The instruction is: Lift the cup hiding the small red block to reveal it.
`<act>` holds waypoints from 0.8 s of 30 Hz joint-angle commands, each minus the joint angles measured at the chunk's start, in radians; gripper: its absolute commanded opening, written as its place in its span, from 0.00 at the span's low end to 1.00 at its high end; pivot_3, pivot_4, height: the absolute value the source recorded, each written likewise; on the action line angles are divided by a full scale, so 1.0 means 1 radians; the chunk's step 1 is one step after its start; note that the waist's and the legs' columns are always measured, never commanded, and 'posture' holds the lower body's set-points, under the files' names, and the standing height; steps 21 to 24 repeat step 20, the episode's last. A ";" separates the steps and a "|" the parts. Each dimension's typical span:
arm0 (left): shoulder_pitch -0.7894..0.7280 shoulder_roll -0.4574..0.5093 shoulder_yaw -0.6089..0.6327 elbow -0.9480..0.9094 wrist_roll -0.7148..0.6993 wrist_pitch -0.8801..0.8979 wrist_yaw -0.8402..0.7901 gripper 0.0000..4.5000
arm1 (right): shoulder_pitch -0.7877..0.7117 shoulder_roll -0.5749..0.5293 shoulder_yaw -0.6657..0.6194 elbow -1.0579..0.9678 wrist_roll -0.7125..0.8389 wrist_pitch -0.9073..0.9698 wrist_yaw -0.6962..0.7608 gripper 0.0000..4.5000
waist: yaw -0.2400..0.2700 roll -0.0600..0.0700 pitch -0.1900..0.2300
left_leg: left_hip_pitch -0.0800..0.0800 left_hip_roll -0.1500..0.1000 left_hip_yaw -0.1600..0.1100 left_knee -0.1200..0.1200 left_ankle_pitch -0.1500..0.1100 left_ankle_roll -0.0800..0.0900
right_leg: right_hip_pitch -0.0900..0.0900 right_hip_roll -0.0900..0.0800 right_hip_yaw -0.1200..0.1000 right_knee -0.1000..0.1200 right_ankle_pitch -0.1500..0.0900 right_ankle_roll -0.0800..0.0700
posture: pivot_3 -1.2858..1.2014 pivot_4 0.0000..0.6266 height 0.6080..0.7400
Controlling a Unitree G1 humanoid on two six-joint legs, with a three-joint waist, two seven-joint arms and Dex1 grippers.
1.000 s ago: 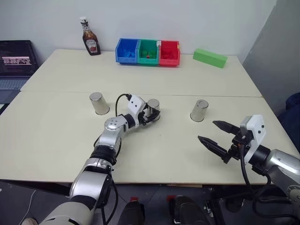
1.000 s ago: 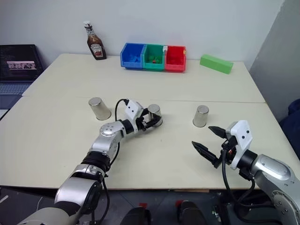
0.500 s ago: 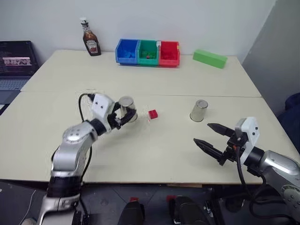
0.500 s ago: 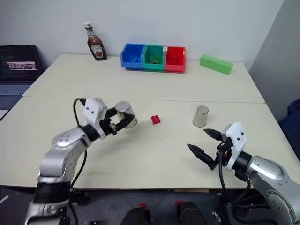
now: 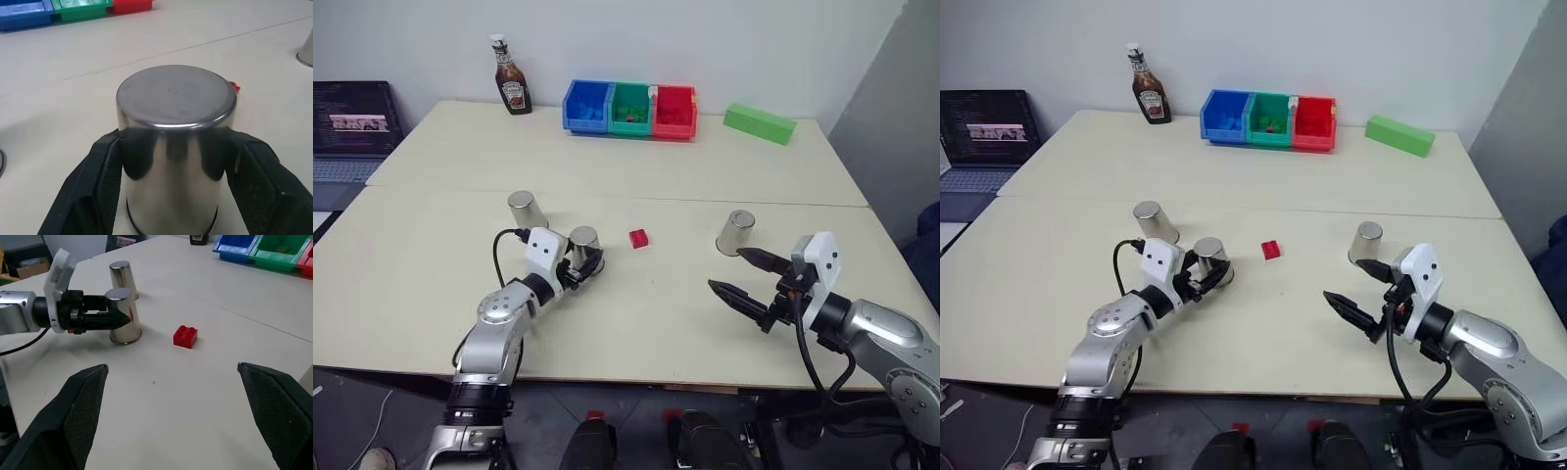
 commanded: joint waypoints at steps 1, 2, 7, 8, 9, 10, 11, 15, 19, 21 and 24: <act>-0.008 -0.005 0.002 0.002 -0.004 -0.032 -0.002 0.93 | 0.011 0.009 -0.004 -0.043 0.011 -0.003 -0.009 1.00 | -0.001 0.000 0.000 | 0.000 0.000 0.000 0.000 0.000 0.000 | 0.000 0.000 0.000 0.000 0.000 0.000 | 0.52 0.24 1.00; -0.003 0.000 0.006 -0.010 -0.010 -0.025 -0.006 0.97 | 0.017 0.009 -0.007 -0.047 0.011 -0.002 -0.009 1.00 | -0.001 0.000 0.000 | 0.000 0.000 0.000 0.000 0.000 0.000 | 0.000 0.000 0.000 0.000 0.000 0.000 | 0.52 0.24 1.00; 0.087 0.100 0.038 -0.164 -0.069 0.105 -0.074 0.99 | 0.062 0.009 -0.030 -0.060 0.015 -0.004 -0.007 1.00 | -0.007 0.000 0.000 | 0.000 0.001 0.000 0.000 0.000 0.000 | 0.000 0.000 0.000 0.000 0.000 0.000 | 0.52 0.24 1.00; 0.112 0.138 0.054 -0.211 -0.098 0.152 -0.101 0.99 | 0.072 0.004 -0.036 -0.062 0.015 -0.004 -0.001 1.00 | -0.008 0.000 0.000 | 0.000 0.001 0.000 -0.001 0.000 0.000 | 0.000 0.000 0.000 0.000 0.000 0.000 | 0.52 0.24 1.00; 0.138 0.188 0.083 -0.260 -0.131 0.202 -0.133 0.99 | 0.083 -0.006 -0.047 -0.062 0.019 -0.003 0.010 1.00 | -0.010 0.000 0.000 | 0.000 0.002 0.000 -0.001 0.000 0.000 | -0.001 0.000 0.000 0.000 0.000 0.000 | 0.52 0.24 1.00; 0.162 0.238 0.116 -0.300 -0.164 0.255 -0.159 0.99 | 0.094 -0.017 -0.059 -0.062 0.024 -0.001 0.022 1.00 | -0.014 0.000 0.000 | 0.000 0.002 0.000 -0.001 0.000 0.000 | -0.001 0.000 0.000 0.000 0.000 -0.001 | 0.52 0.24 1.00; 0.186 0.298 0.156 -0.333 -0.196 0.305 -0.189 0.99 | 0.102 -0.030 -0.070 -0.058 0.026 -0.001 0.038 1.00 | -0.017 0.001 0.001 | 0.000 0.002 0.000 -0.001 0.000 0.000 | -0.001 0.000 -0.001 0.000 -0.001 -0.001 | 0.52 0.24 1.00; 0.251 0.478 0.323 -0.384 -0.316 0.459 -0.287 0.99 | 0.100 -0.064 -0.105 -0.024 0.053 0.010 0.080 1.00 | -0.024 0.002 0.002 | 0.002 0.003 -0.001 -0.001 0.000 0.000 | -0.001 0.000 -0.002 0.000 -0.001 -0.002 | 0.52 0.24 1.00; 0.270 0.573 0.411 -0.476 -0.445 0.587 -0.349 0.99 | 0.065 -0.092 -0.126 0.015 0.079 0.025 0.105 1.00 | -0.023 0.003 0.002 | 0.002 0.002 0.000 0.000 0.000 0.000 | 0.000 0.000 -0.001 0.000 -0.004 -0.007 | 0.52 0.24 1.00; 0.261 0.583 0.425 -0.500 -0.482 0.620 -0.353 0.99 | 0.053 -0.095 -0.123 0.025 0.077 0.024 0.110 1.00 | -0.023 0.003 0.002 | 0.002 0.002 0.000 0.000 0.000 0.000 | 0.000 -0.001 -0.001 0.000 -0.004 -0.007 | 0.52 0.24 1.00; 0.261 0.583 0.425 -0.500 -0.482 0.620 -0.353 0.99 | 0.053 -0.095 -0.123 0.025 0.077 0.024 0.110 1.00 | -0.023 0.003 0.002 | 0.002 0.002 0.000 0.000 0.000 0.000 | 0.000 -0.001 -0.001 0.000 -0.004 -0.007 | 0.52 0.24 1.00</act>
